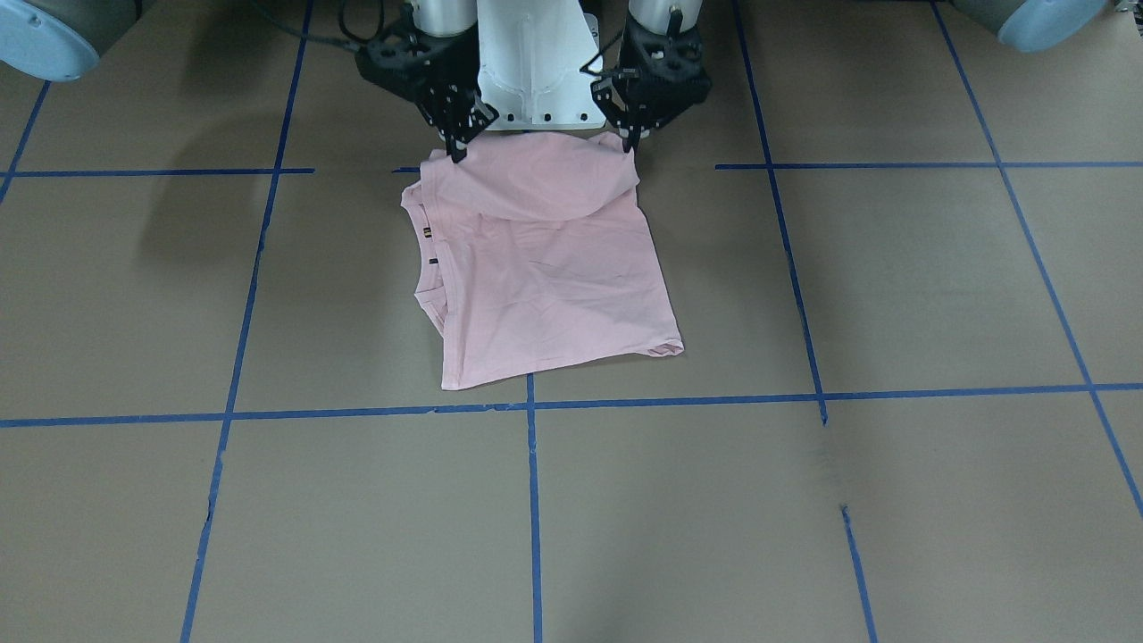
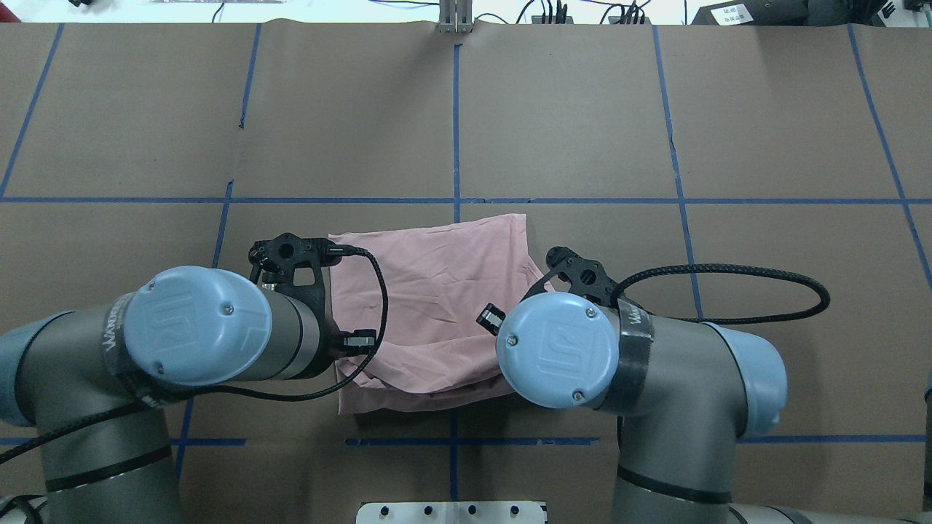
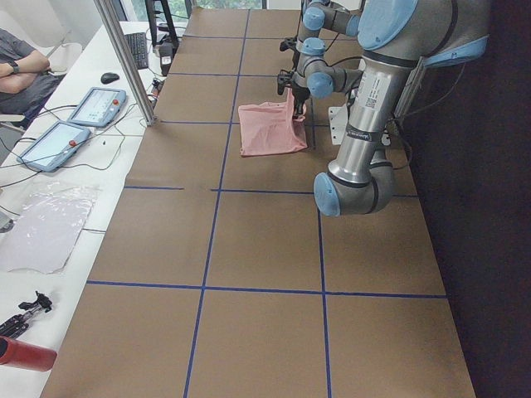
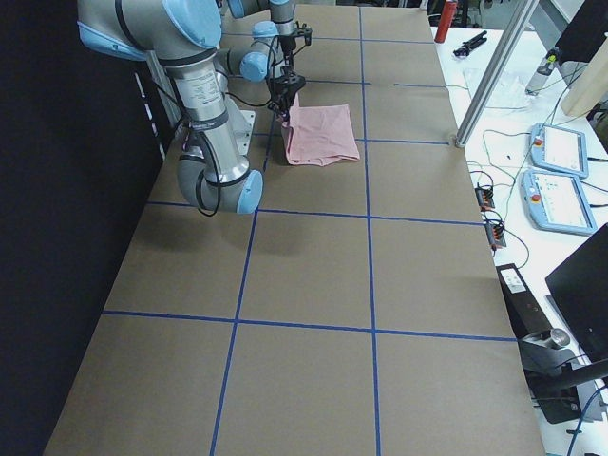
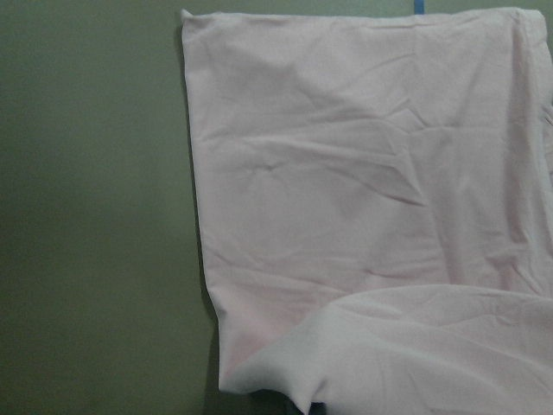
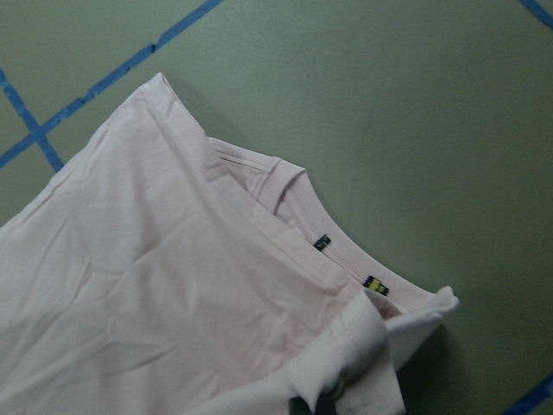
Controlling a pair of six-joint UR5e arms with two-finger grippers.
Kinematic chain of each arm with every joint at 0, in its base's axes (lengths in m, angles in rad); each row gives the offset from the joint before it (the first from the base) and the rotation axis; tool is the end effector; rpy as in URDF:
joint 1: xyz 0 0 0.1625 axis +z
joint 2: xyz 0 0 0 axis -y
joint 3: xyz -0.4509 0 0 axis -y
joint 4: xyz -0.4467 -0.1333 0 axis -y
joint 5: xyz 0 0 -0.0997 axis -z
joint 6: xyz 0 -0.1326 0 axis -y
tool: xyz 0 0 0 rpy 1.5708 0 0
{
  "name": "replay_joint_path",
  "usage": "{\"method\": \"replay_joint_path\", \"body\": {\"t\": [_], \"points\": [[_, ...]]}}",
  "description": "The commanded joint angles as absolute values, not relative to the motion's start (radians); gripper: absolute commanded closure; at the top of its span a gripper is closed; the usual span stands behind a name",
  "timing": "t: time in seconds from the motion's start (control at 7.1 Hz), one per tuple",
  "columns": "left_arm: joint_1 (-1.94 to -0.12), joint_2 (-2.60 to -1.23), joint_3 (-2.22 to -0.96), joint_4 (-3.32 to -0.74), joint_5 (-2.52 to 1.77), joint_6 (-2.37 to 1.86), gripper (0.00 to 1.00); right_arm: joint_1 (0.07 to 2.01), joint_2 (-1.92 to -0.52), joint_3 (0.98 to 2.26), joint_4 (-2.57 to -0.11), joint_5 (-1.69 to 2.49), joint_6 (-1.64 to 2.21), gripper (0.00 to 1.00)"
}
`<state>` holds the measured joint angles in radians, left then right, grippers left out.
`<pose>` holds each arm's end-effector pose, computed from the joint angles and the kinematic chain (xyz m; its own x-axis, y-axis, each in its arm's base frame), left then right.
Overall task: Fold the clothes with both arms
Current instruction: 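Lift the near edge with both grippers and fold it away from the robot, then release the shirt and raise both grippers away from it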
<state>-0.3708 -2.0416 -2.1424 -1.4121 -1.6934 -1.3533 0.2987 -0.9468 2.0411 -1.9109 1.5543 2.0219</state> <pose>0.5119 -0.3246 0.1850 0.6358 -0.0174 -0.7716 0.1376 0.9863 0.0911 -0.5639 -0.3154 0.1599 0.4939 0.6082 0.6215 -0.5782 0.7635 -0.2877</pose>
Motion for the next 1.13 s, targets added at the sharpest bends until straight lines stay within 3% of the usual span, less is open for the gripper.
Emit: {"method": "replay_joint_path", "body": {"t": [0.0, 0.14, 0.42, 0.56, 0.7, 0.99], "points": [[-0.437, -2.043, -2.1, -1.436, -1.694, -1.28, 1.0, 0.375, -0.881, 1.881, -1.814, 1.557, 1.977, 1.0], [-0.492, -2.046, -2.064, -1.445, -1.695, -1.24, 1.0, 0.414, -0.859, 1.8, -1.754, 1.559, 1.926, 1.0], [-0.607, -2.075, -1.799, -1.674, -1.7, -1.183, 1.0, 0.519, -0.755, 1.519, -1.633, 1.574, 1.827, 0.98], [-0.699, -2.12, -1.637, -1.772, -1.701, -1.029, 0.55, 0.579, -0.68, 1.315, -1.518, 1.589, 1.721, 0.03], [-0.775, -2.134, -1.568, -1.82, -1.703, -0.864, 0.01, 0.63, -0.614, 1.195, -1.49, 1.609, 1.65, 0.0], [-0.807, -2.129, -1.583, -1.819, -1.791, -0.77, 0.0, 0.672, -0.601, 1.2, -1.496, 1.73, 1.553, 0.0]]}}
